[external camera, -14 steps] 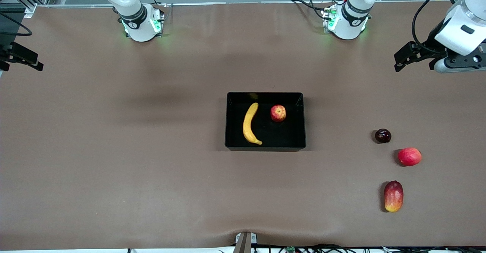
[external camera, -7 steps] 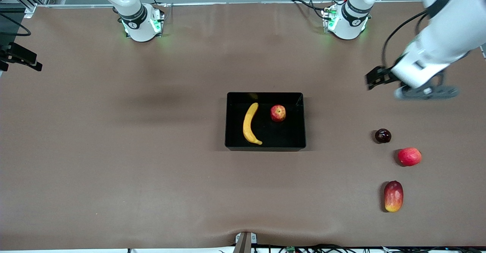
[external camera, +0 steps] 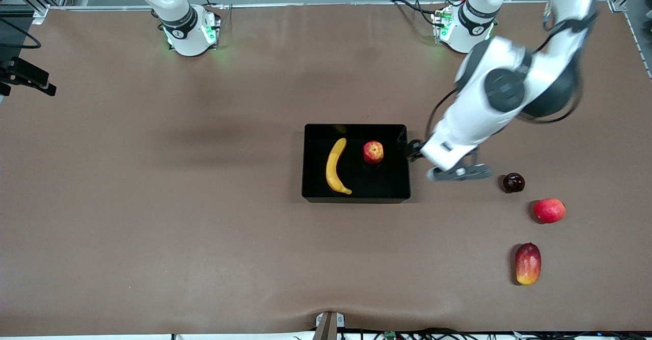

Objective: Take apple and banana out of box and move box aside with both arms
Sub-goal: 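Reach the left gripper into the black tray and grasp the red apple, then carry the apple out of the tray and lower it beside the plum, then open the left gripper, move back into the tray and grasp the banana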

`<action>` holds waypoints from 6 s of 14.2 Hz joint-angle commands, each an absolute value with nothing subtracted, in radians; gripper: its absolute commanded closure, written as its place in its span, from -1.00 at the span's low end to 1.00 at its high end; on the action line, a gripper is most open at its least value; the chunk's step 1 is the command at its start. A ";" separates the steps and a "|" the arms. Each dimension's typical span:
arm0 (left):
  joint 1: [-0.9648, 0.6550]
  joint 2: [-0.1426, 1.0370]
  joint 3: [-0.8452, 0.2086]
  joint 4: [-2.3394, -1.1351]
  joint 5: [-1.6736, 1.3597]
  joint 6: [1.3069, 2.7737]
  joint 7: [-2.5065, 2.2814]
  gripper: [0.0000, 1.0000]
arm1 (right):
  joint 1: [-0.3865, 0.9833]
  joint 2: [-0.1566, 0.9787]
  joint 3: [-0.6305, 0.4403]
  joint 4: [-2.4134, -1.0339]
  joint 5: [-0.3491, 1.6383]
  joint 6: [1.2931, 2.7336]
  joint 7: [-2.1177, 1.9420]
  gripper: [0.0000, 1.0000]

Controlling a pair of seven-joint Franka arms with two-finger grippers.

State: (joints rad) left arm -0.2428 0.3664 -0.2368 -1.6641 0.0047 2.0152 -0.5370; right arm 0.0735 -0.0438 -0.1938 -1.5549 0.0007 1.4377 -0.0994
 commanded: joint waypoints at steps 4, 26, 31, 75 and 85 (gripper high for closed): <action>-0.350 0.514 -0.235 -1.641 0.005 2.115 -0.678 -1.00 | 0.054 -0.048 -0.179 -1.549 -0.005 1.436 -0.094 -1.00; -0.407 0.560 -0.227 -1.521 0.118 1.932 -0.752 1.00 | 0.052 -0.037 -0.181 -1.534 -0.002 1.433 -0.092 -1.00; -0.209 0.503 -0.236 -1.447 0.072 1.848 -0.438 1.00 | 0.052 -0.037 -0.181 -1.534 0.000 1.433 -0.092 -1.00; -0.207 0.506 -0.100 -1.422 0.095 1.960 -0.300 -1.00 | 0.038 -0.034 -0.181 -1.534 0.008 1.433 -0.092 -1.00; -0.552 0.629 -0.109 -1.422 0.083 2.196 -0.721 -1.00 | 0.060 0.048 -0.173 -1.537 0.011 1.416 -0.097 -1.00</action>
